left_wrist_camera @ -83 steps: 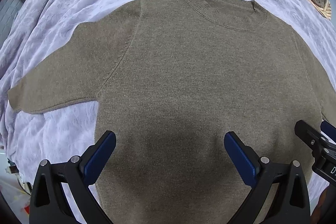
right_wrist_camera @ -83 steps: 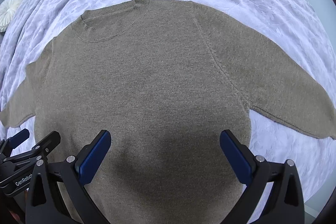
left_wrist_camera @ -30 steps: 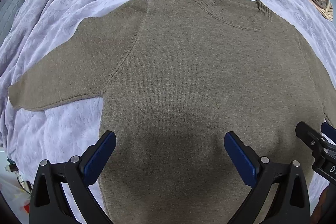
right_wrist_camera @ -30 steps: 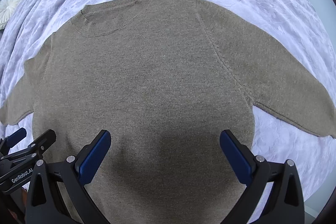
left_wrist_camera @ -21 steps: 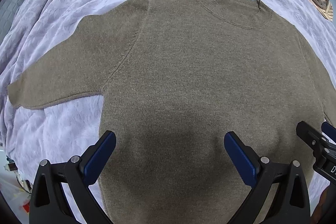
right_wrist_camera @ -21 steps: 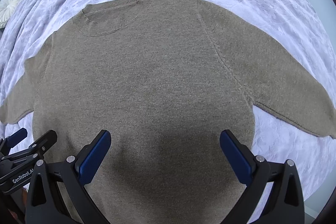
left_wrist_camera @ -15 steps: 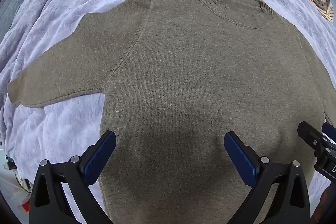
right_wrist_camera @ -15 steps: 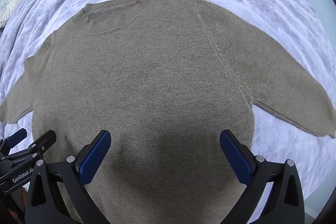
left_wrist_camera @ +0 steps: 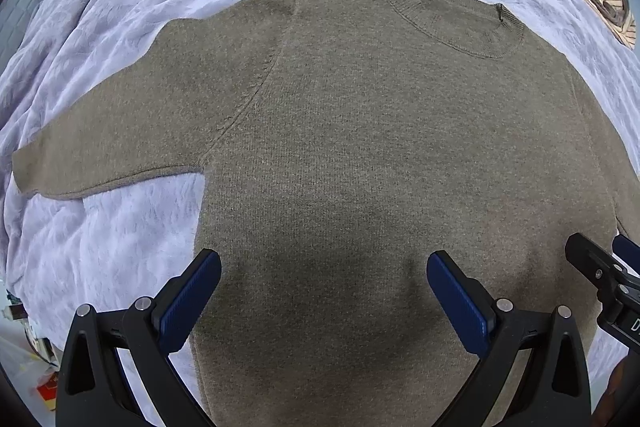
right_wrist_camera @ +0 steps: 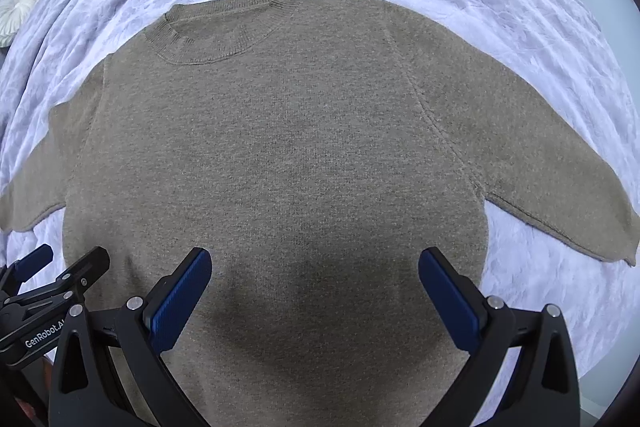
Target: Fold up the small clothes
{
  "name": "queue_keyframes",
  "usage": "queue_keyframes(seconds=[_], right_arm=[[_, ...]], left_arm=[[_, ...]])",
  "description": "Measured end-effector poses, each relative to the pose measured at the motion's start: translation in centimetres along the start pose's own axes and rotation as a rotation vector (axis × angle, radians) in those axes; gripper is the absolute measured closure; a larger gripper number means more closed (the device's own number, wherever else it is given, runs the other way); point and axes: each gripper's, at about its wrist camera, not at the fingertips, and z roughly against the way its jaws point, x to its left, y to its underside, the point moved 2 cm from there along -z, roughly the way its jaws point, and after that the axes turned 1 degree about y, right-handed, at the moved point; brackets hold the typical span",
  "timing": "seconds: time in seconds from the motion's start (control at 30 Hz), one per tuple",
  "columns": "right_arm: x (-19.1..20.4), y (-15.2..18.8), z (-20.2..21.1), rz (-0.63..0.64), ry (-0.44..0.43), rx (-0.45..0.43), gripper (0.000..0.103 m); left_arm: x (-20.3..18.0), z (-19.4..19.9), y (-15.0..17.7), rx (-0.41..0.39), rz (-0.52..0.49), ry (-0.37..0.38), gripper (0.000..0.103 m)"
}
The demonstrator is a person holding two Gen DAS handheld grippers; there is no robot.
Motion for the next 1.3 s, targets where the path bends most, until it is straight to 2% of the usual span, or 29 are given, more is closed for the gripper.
queue_keyframes(seconds=[0.9, 1.0, 1.2, 1.3], right_arm=[[1.4, -0.2, 0.7, 0.029, 0.031, 0.004, 0.0], [1.6, -0.2, 0.9, 0.028, 0.015, 0.002, 0.0], [3.2, -0.3, 1.3, 0.053, -0.071, -0.019, 0.0], [4.6, -0.4, 1.4, 0.073, -0.108, -0.029, 0.0]], left_arm=[[1.2, 0.1, -0.4, -0.014, 0.023, 0.041, 0.0], [1.5, 0.2, -0.2, -0.024, 0.021, 0.018, 0.0], [3.6, -0.1, -0.3, -0.017, 0.06, 0.097, 0.0], [6.4, 0.1, -0.5, -0.045, 0.105, 0.083, 0.0]])
